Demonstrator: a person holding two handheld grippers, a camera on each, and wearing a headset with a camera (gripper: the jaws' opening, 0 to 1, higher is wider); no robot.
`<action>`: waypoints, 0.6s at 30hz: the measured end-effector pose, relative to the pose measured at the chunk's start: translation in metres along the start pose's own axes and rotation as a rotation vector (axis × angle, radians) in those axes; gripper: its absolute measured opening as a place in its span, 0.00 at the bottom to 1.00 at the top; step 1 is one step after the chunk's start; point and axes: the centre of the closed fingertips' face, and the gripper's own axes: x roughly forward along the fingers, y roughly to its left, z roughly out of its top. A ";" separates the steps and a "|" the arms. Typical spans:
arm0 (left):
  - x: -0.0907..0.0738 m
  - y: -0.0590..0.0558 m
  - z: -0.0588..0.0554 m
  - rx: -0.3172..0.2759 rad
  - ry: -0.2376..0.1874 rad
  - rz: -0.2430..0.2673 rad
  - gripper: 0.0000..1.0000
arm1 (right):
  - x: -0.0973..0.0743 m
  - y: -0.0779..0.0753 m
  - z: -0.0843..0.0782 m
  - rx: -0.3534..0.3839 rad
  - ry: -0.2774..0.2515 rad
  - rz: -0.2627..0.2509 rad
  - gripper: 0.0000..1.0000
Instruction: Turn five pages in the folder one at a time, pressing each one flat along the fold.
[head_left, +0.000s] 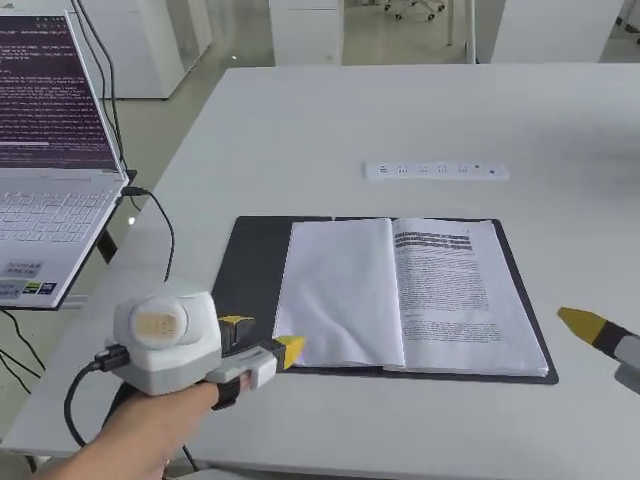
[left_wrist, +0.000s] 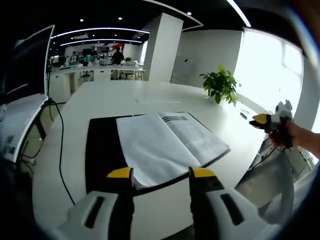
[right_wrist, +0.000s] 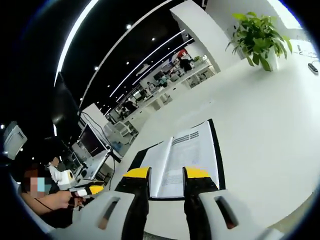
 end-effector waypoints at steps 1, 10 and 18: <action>-0.003 0.001 0.001 0.000 -0.005 0.002 0.45 | -0.004 -0.001 0.000 -0.014 -0.007 -0.013 0.26; -0.030 -0.002 0.003 0.036 -0.019 0.030 0.53 | -0.027 0.003 -0.001 -0.030 -0.061 -0.033 0.33; -0.047 -0.008 0.005 0.064 -0.045 0.040 0.60 | -0.035 0.001 -0.001 -0.072 -0.078 -0.058 0.34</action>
